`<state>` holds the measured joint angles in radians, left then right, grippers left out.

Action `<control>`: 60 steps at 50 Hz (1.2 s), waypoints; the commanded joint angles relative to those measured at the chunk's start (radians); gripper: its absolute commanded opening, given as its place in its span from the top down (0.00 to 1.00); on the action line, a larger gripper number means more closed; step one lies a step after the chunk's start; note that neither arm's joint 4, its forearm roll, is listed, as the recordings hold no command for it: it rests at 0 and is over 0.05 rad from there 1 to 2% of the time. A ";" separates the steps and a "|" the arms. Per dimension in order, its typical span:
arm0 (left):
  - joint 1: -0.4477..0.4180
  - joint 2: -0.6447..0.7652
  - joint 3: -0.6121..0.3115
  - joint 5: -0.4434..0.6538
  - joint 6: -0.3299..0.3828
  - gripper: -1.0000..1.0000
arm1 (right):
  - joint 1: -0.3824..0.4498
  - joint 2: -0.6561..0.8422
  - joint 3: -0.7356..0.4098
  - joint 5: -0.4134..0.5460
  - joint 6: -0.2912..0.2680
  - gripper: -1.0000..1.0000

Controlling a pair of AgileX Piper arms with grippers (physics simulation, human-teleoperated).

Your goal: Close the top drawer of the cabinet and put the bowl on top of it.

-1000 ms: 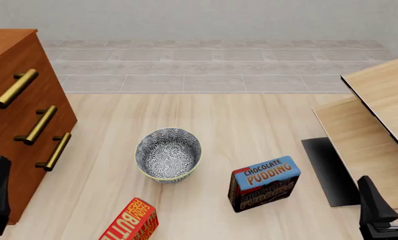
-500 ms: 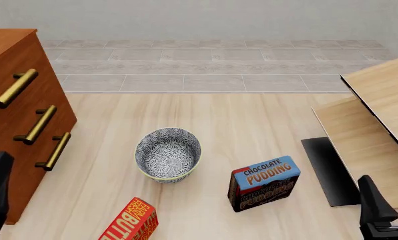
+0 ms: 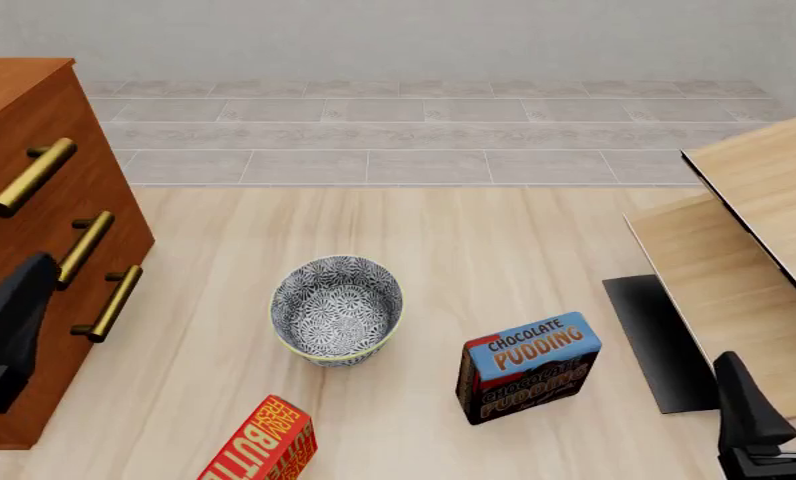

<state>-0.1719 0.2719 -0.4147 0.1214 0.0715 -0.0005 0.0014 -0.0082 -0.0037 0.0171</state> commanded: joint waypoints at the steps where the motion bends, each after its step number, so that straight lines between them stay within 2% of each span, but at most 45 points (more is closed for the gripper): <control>1: -0.061 0.139 -0.102 0.017 -0.004 0.00 | 0.005 0.000 -0.001 0.001 -0.003 0.00; 5: -0.093 0.213 -0.157 0.031 -0.021 0.00 | 0.007 0.000 -0.001 0.001 -0.004 0.00; 10: -0.104 0.297 -0.220 0.037 -0.004 0.00 | 0.007 0.000 -0.003 0.003 -0.005 0.00; 12: -0.114 0.329 -0.247 0.050 -0.029 0.00 | 0.005 0.000 -0.002 0.002 -0.004 0.00; 22: -0.110 0.496 -0.363 0.089 -0.062 0.00 | 0.006 0.000 -0.002 -0.001 -0.008 0.00; 48: -0.100 0.798 -0.408 0.011 -0.122 0.00 | 0.002 0.000 -0.001 -0.009 0.007 0.00; 50: -0.101 0.851 -0.425 0.025 -0.159 0.00 | 0.004 -0.001 -0.001 -0.009 0.007 0.00; 54: -0.088 0.876 -0.434 0.012 -0.142 0.00 | 0.004 -0.001 0.004 -0.015 0.009 0.00; 60: -0.080 0.975 -0.477 0.031 -0.152 0.00 | 0.000 -0.001 -0.004 -0.010 0.013 0.00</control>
<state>-0.2637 1.1156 -0.8459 0.1504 -0.0642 0.0021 0.0009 -0.0078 -0.0142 0.0250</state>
